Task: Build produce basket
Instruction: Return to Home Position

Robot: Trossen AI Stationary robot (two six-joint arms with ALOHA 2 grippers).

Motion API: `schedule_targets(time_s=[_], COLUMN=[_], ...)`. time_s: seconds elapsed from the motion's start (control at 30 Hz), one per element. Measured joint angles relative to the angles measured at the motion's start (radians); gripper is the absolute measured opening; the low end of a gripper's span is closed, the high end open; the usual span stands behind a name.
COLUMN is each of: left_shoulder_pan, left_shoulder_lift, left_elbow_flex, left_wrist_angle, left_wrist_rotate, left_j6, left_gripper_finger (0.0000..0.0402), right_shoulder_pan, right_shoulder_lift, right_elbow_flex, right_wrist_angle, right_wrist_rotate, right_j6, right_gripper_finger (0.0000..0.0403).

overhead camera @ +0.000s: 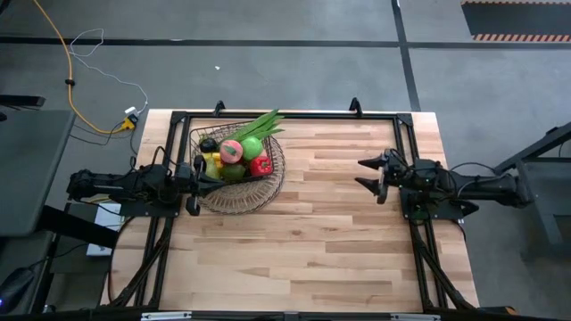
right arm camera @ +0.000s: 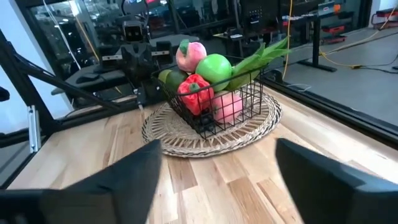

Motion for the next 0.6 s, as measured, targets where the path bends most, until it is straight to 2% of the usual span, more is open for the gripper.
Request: schedule_targets(time_s=[0.13, 0.33, 0.4, 0.5, 0.6], left_shoulder_pan=[0.000, 0.000, 0.000, 0.000, 0.000], left_shoulder_lift=[0.000, 0.000, 0.000, 0.000, 0.000], left_elbow_flex=[0.000, 0.000, 0.000, 0.000, 0.000], left_wrist_angle=[0.000, 0.000, 0.000, 0.000, 0.000], left_wrist_rotate=[0.000, 0.000, 0.000, 0.000, 0.000], left_j6=[0.000, 0.000, 0.000, 0.000, 0.000], left_gripper_finger=[0.0003, 0.0003, 0.0003, 0.0003, 0.0003], right_shoulder_pan=[0.000, 0.000, 0.000, 0.000, 0.000], right_shoulder_lift=[-0.056, -0.123, -0.153, -0.198, -0.216], right_elbow_flex=[0.000, -0.008, -0.041, -0.104, -0.113], right_wrist_angle=[-0.063, -0.091, -0.030, 0.048, 0.036], right_wrist_rotate=[-0.001, -0.029, -0.046, -0.054, -0.053], right_j6=[0.019, 0.041, 0.043, 0.043, 0.039], right_gripper_finger=[0.0225, 0.0032, 0.0014, 0.0027, 0.0010])
